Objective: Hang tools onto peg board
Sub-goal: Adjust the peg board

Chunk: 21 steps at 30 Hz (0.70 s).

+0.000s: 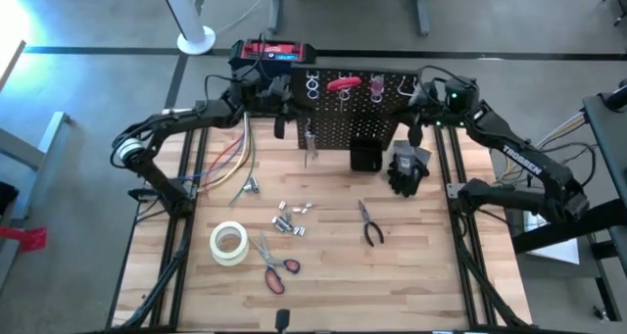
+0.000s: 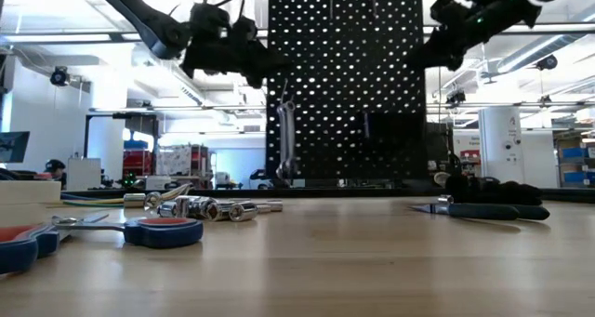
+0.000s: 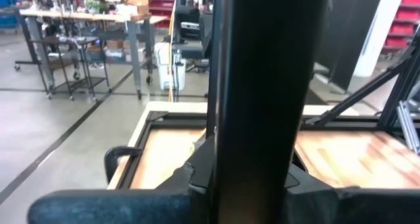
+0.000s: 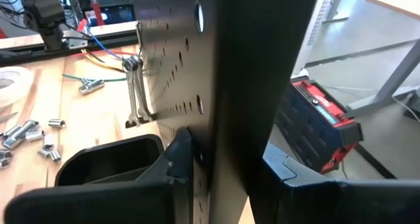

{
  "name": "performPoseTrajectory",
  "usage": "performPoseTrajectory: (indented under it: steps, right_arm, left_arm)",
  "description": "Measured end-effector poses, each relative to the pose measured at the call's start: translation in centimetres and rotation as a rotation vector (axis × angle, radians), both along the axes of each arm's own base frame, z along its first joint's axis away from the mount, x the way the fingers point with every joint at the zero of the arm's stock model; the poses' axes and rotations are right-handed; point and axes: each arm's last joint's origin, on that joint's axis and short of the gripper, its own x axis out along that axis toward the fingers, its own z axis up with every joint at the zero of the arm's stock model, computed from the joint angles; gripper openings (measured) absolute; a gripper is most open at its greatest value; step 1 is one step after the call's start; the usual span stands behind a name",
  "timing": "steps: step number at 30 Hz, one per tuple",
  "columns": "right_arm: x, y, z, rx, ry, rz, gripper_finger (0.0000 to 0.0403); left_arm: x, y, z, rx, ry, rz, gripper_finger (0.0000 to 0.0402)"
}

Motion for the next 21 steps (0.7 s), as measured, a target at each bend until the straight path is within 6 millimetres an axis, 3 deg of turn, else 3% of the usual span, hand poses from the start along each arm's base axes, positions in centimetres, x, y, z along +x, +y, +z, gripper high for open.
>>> performPoseTrajectory:
  steps: [5,14,21]
  right_arm:
    - [1.7,-0.7,-1.6,0.029,-0.006,0.002,0.0071]
    - [4.0,-1.5,-2.3,0.02,-0.06,0.07,0.0071]
    - [6.1,-2.1,-2.6,0.035,-0.082,0.087,0.007]
  left_arm:
    - [-1.4,-0.4,0.0,-0.003,0.068,0.024,0.0047]
    - [-5.5,-1.9,-1.9,-0.004,0.044,0.113,0.0047]
    - [-8.0,-1.6,-1.7,0.001,-0.002,0.163,0.0047]
